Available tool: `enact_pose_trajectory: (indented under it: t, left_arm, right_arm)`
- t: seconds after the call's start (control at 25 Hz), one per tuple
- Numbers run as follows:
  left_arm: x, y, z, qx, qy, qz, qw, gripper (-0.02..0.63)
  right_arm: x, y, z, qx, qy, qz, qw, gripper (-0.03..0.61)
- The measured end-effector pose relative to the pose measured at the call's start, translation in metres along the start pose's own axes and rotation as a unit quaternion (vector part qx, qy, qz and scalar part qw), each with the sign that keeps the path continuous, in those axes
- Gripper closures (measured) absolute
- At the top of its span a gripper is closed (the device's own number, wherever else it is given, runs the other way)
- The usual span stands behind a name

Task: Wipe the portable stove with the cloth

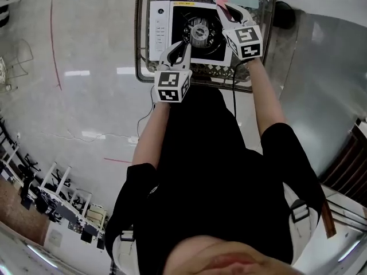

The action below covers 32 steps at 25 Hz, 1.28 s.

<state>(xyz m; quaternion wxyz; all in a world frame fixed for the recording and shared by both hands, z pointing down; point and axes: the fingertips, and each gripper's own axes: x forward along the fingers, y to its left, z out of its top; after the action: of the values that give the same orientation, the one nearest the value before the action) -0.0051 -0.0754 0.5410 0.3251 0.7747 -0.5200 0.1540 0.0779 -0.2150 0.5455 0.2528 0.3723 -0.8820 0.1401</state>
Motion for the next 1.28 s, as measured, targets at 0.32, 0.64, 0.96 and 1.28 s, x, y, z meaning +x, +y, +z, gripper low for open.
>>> enact_pose_trajectory:
  t: [0.32,0.64,0.96,1.28]
  left_arm:
    - [0.008,0.006,-0.018,-0.016,0.023,0.008,0.9996,0.568]
    - [0.001,0.012,-0.023,-0.018,0.022,-0.005,0.9996,0.568]
    - [-0.007,0.014,-0.027,-0.011,0.024,-0.027,0.9993,0.568]
    - [-0.015,0.012,-0.036,-0.007,0.026,-0.041,0.9988,0.567]
  right_arm:
    - [0.035,0.018,-0.058,0.038,0.076,0.047,0.995,0.548]
    - [0.007,0.044,-0.085,0.054,0.093,0.040,0.993,0.548]
    - [-0.016,0.060,-0.101,0.065,0.106,0.021,0.992,0.548]
    - [-0.034,0.080,-0.114,0.086,0.111,0.018,0.990,0.548]
